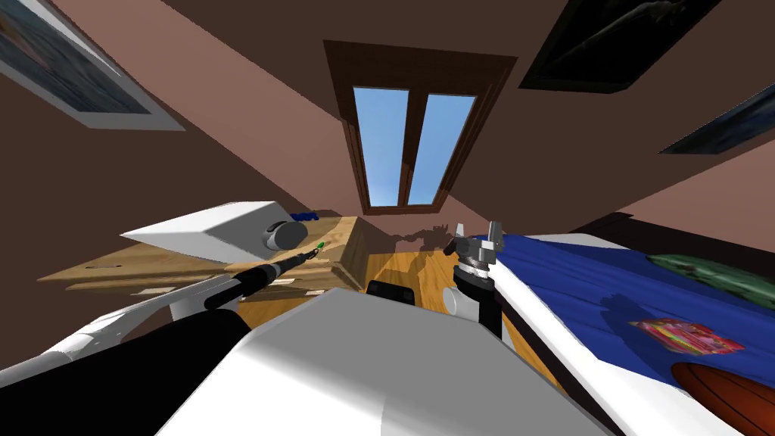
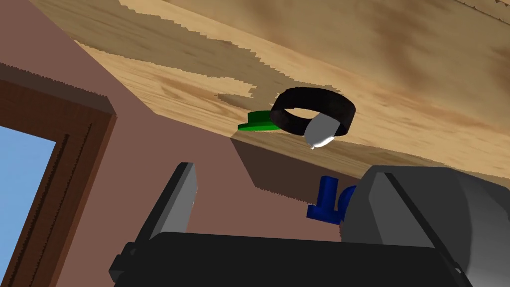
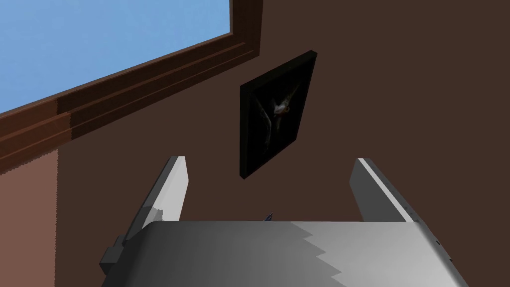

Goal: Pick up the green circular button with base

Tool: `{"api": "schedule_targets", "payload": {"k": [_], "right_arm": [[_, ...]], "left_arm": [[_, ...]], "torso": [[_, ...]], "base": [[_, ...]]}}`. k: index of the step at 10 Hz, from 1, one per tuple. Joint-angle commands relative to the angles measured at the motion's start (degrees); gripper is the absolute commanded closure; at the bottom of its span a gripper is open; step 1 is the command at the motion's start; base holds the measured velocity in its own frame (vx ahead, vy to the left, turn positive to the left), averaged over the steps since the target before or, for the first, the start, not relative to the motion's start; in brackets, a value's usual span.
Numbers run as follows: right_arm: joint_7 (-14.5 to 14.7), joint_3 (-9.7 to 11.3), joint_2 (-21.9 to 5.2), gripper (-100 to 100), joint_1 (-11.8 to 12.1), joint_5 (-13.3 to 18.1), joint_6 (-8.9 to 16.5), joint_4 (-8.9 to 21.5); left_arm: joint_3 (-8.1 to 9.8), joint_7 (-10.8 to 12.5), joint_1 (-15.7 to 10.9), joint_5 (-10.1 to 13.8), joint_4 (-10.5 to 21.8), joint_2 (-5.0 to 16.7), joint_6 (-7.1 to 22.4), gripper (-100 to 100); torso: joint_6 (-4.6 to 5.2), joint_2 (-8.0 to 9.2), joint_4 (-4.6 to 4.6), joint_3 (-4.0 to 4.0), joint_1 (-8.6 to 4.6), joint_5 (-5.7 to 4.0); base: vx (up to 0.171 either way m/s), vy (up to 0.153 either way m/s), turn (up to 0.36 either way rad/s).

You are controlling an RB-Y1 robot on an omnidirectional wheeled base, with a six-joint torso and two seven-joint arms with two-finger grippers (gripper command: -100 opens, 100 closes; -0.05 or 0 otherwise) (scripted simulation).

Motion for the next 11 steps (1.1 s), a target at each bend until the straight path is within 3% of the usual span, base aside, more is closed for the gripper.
{"api": "schedule_targets", "payload": {"k": [1, 4, 5, 6, 7, 9, 10, 11], "right_arm": [[0.0, 0.0, 0.0, 0, 0.0, 0.0, 0.0, 0.0], [0.0, 0.0, 0.0, 0, 0.0, 0.0, 0.0, 0.0], [0.0, 0.0, 0.0, 0, 0.0, 0.0, 0.0, 0.0], [0.0, 0.0, 0.0, 0, 0.0, 0.0, 0.0, 0.0], [0.0, 0.0, 0.0, 0, 0.0, 0.0, 0.0, 0.0], [0.0, 0.0, 0.0, 0, 0.0, 0.0, 0.0, 0.0], [0.0, 0.0, 0.0, 0, 0.0, 0.0, 0.0, 0.0], [0.0, 0.0, 0.0, 0, 0.0, 0.0, 0.0, 0.0]], "left_arm": [[-0.58, -0.9, 1.3, 0.2, 0.5, 1.9, -0.2, -100], [-2.48, -2.9, 3.1, 0.8, 1.2, 5.4, -0.5, -100], [-2.11, -2.3, 2.6, 0.8, 1.3, 5.0, -0.5, -100], [-2.10, -2.4, 2.7, 0.9, 1.3, 5.1, -0.5, 0], [-3.42, -2.8, 1.2, 0.6, 3.0, 3.9, -1.0, -100], [-5.41, -3.2, -0.9, 0.2, 5.6, 2.2, -1.7, -100], [-5.13, -3.1, -0.7, 0.3, 5.0, 2.7, -1.4, -100], [-5.26, -3.2, -0.8, 0.3, 5.1, 2.6, -1.4, 100]], "torso": [[0.00, 0.00, 0.00, 0.00, 0.00, 0.00], [0.01, -0.02, 0.00, -0.01, 0.23, 0.07], [-0.01, -0.04, 0.00, -0.02, 0.24, 0.06], [-0.05, 0.21, 0.05, 0.12, 0.05, 0.04], [-0.06, 0.42, 0.10, 0.24, -0.11, -0.01], [-0.03, 0.49, 0.12, 0.29, -0.19, -0.03], [-0.05, 0.50, 0.12, 0.30, -0.21, -0.03], [-0.07, 0.54, 0.13, 0.32, -0.21, -0.04]], "base": [[0.126, 0.065, -0.149], [0.145, 0.096, -0.191], [0.063, 0.049, -0.037], [0.012, 0.010, 0.003], [0.015, 0.000, -0.133], [0.019, -0.005, -0.161], [0.008, -0.002, -0.015], [0.000, 0.000, 0.000]]}}
